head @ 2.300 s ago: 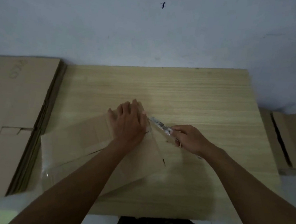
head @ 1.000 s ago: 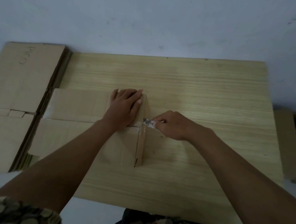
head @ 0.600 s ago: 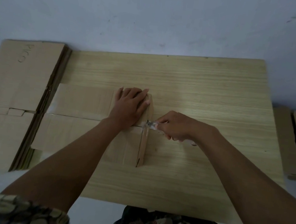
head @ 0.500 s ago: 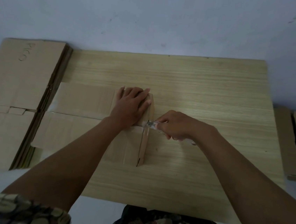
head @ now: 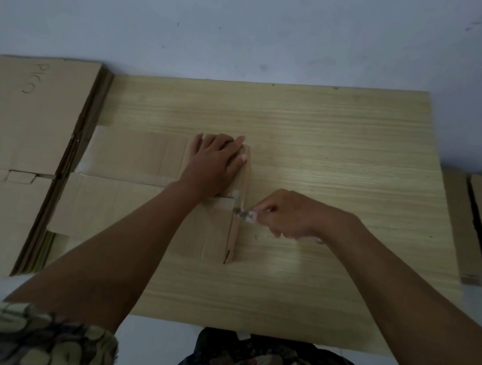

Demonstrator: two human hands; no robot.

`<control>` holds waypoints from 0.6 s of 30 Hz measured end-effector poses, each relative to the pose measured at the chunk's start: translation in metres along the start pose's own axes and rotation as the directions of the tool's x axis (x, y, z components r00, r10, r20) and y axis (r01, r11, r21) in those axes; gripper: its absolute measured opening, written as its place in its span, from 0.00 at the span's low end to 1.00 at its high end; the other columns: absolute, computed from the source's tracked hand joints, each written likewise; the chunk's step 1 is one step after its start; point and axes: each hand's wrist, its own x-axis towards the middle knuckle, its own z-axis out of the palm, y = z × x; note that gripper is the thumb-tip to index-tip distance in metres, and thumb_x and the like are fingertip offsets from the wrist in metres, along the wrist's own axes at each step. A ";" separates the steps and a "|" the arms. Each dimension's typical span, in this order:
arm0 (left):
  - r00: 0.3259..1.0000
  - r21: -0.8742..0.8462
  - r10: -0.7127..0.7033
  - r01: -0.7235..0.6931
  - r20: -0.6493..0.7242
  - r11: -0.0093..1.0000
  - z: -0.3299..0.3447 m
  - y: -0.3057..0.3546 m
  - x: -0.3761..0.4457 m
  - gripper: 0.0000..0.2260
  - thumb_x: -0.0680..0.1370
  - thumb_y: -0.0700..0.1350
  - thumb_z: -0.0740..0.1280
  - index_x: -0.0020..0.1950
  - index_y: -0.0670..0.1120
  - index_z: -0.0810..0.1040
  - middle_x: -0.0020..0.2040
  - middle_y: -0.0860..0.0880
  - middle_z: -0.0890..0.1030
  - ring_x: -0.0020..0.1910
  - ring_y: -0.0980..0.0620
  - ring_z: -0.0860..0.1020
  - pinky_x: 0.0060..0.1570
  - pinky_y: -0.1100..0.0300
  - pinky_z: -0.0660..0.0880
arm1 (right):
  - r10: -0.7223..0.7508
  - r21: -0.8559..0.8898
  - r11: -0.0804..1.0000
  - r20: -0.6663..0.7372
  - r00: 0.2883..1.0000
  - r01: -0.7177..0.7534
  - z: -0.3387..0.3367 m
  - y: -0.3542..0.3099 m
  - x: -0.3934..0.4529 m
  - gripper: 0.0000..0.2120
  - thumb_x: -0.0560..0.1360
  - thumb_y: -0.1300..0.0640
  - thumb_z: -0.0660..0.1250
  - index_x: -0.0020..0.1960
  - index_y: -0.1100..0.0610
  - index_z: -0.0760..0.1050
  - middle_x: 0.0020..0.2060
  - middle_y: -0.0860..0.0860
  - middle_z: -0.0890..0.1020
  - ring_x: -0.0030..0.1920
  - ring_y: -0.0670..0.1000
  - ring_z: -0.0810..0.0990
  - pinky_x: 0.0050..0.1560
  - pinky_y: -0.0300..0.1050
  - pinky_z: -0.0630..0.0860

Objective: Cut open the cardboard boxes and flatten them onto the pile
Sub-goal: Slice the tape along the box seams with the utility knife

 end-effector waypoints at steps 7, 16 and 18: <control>0.995 -0.029 0.012 -0.009 0.095 1.000 -0.005 -0.003 0.001 0.35 0.78 0.65 0.44 0.79 0.50 0.66 0.73 0.47 0.71 0.74 0.43 0.65 0.75 0.43 0.50 | -0.073 -0.030 0.997 -0.120 0.990 0.070 0.016 -0.001 0.007 0.13 0.83 0.46 0.61 0.59 0.46 0.82 0.32 0.41 0.78 0.32 0.41 0.75 0.37 0.40 0.70; 0.999 0.036 0.038 -0.038 0.018 0.999 -0.014 -0.008 -0.074 0.31 0.81 0.65 0.49 0.81 0.52 0.63 0.82 0.49 0.60 0.81 0.48 0.55 0.76 0.33 0.48 | -0.099 -0.028 0.995 -0.199 0.975 0.095 0.018 0.000 0.002 0.15 0.82 0.45 0.62 0.64 0.46 0.81 0.32 0.38 0.74 0.34 0.37 0.71 0.36 0.35 0.66; 0.999 0.043 0.016 -0.018 0.036 0.999 -0.011 -0.011 -0.077 0.32 0.80 0.66 0.48 0.81 0.54 0.61 0.83 0.51 0.56 0.82 0.49 0.53 0.77 0.33 0.48 | -0.087 -0.016 0.996 -0.150 0.985 0.086 0.023 0.002 -0.001 0.14 0.82 0.45 0.63 0.63 0.46 0.81 0.31 0.42 0.78 0.31 0.41 0.75 0.35 0.36 0.71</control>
